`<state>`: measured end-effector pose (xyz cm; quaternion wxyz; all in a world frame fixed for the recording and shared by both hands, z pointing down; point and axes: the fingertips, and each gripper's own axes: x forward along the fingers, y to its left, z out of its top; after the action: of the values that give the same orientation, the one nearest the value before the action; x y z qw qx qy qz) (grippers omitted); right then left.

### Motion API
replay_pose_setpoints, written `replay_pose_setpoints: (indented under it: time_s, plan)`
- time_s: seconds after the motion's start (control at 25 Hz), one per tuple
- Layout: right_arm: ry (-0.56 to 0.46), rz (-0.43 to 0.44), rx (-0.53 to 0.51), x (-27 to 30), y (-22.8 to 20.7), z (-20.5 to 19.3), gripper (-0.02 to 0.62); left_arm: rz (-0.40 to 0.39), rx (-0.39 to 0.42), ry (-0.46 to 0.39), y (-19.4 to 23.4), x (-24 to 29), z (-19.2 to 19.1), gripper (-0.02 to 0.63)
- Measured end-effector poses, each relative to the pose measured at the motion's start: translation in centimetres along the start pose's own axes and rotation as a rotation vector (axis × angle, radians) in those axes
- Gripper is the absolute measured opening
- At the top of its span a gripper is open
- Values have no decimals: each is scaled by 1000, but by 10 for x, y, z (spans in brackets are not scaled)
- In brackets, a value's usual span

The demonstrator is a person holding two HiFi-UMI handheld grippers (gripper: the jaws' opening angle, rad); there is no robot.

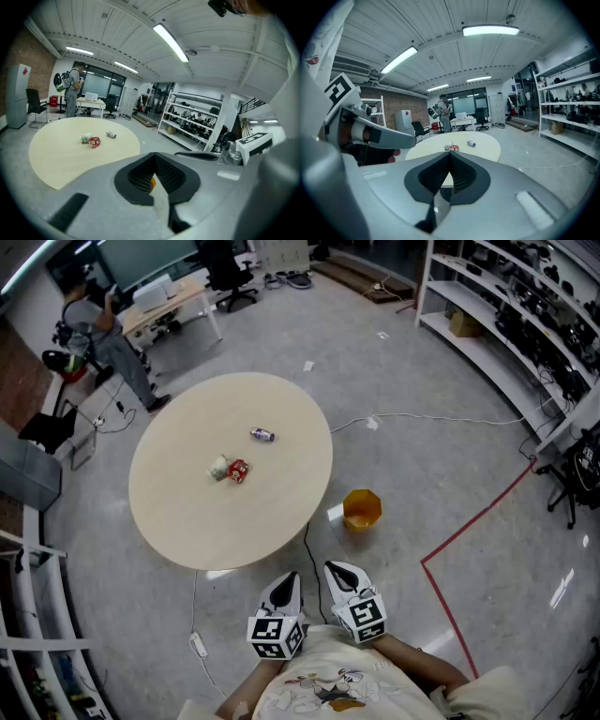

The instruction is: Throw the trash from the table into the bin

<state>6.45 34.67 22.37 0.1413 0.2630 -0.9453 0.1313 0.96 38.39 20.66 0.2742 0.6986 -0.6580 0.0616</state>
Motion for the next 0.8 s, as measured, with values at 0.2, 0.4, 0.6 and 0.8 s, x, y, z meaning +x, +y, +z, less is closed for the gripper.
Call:
replay_pose_setpoints:
  time_s: [0.2, 0.4, 0.6, 0.8]
  plan:
    - [-26, -26, -40, 35, 9, 21, 2, -68, 66, -15, 26, 13, 22, 5]
    - [7, -5, -32, 44, 19, 18, 2, -36, 33, -45, 43, -3, 25, 4]
    - [-1, 46, -17, 53, 36, 21, 2, -30, -5, -41, 54, -8, 24, 3]
    - [-35, 103, -33, 54, 49, 27, 32, -67, 7, -31, 52, -2, 19, 3]
